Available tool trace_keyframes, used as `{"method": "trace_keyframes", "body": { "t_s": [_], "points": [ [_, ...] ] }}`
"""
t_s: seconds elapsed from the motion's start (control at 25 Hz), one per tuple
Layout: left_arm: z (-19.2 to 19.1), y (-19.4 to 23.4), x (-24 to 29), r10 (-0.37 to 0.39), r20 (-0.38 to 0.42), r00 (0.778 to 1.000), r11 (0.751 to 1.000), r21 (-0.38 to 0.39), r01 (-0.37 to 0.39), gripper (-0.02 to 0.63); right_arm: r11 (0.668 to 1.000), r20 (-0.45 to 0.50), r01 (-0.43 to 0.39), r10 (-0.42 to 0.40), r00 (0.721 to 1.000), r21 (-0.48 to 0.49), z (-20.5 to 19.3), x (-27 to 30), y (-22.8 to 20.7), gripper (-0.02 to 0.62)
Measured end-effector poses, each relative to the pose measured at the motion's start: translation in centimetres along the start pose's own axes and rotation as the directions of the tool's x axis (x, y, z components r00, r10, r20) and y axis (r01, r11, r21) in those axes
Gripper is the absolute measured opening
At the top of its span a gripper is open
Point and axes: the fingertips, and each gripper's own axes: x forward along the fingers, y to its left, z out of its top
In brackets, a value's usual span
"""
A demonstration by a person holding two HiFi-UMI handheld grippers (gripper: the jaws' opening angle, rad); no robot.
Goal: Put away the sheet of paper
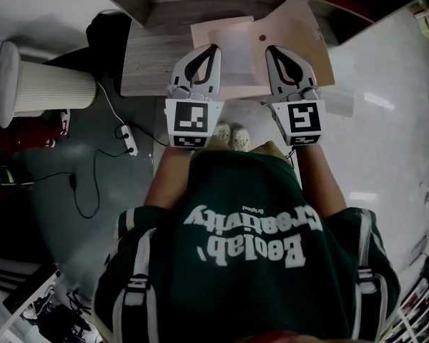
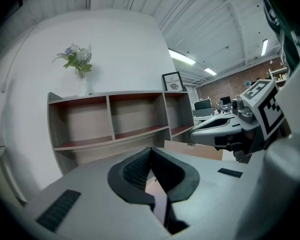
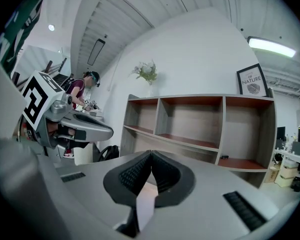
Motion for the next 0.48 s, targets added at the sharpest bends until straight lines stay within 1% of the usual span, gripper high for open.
{"method": "trace_keyframes", "body": {
  "t_s": [0.12, 0.28, 0.48],
  "points": [
    [-0.2, -0.3, -0.2, 0.011, -0.002, 1.0, 1.0, -0.004, -0.011, 0.016, 1.0, -0.006, -0.003, 0.003, 1.0, 0.004, -0.2, -0.4, 0.0, 0.034],
    [-0.6, -0.4, -0.5, 0.028, -0.011, 1.0, 1.0, -0.006, -0.028, 0.015, 0.999, 0.02, -0.021, 0.022, 1.0, -0.031, -0.4, -0.4, 0.0, 0.034],
    [-0.6, -1.0, -0.9, 0.033, -0.014, 0.999, 0.999, -0.001, -0.033, 0.015, 0.999, 0.025, -0.024, 0.025, 0.999, -0.027, -0.3, -1.2, -0.3, 0.034]
  ]
}}
